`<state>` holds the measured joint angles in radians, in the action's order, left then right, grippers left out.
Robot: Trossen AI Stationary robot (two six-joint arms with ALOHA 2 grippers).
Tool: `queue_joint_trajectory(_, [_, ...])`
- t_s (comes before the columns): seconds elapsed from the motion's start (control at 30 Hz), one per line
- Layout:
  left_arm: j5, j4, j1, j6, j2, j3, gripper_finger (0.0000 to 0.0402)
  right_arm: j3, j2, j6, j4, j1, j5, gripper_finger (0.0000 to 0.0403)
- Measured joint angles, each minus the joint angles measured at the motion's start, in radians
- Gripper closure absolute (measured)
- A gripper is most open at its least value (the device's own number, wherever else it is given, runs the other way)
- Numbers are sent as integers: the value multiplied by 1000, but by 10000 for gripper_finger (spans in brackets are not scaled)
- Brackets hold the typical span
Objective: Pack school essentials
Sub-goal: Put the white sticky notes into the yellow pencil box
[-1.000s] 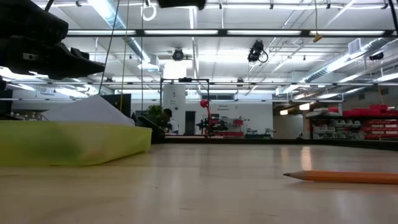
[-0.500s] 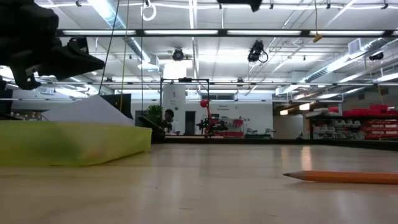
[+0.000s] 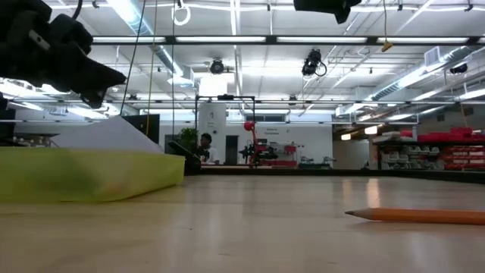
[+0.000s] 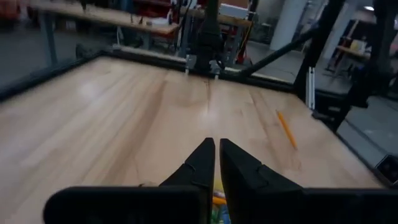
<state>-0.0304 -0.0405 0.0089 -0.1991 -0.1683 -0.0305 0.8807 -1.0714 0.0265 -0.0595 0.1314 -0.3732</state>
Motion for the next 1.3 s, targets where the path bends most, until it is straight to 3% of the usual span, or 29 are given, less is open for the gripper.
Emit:
queue_joint_trajectory(0.2, [-17, 166, 0, -88, -93, -111, 363, -3, -2, 9, -1, 0, -1, 348])
queue_joint_trajectory(0.63, [22, 449, -59, -166, -450, -323, 278, -3, -2, 30, -4, 0, -1, 348])
queue_joint_trajectory(1.13, [300, 386, -118, -527, -758, -405, 179, -2, -3, 120, 19, 0, 0, 348])
queue_joint_trajectory(1.3, [309, 276, -118, -658, -833, -407, 141, -2, -3, 147, 40, 0, 0, 348])
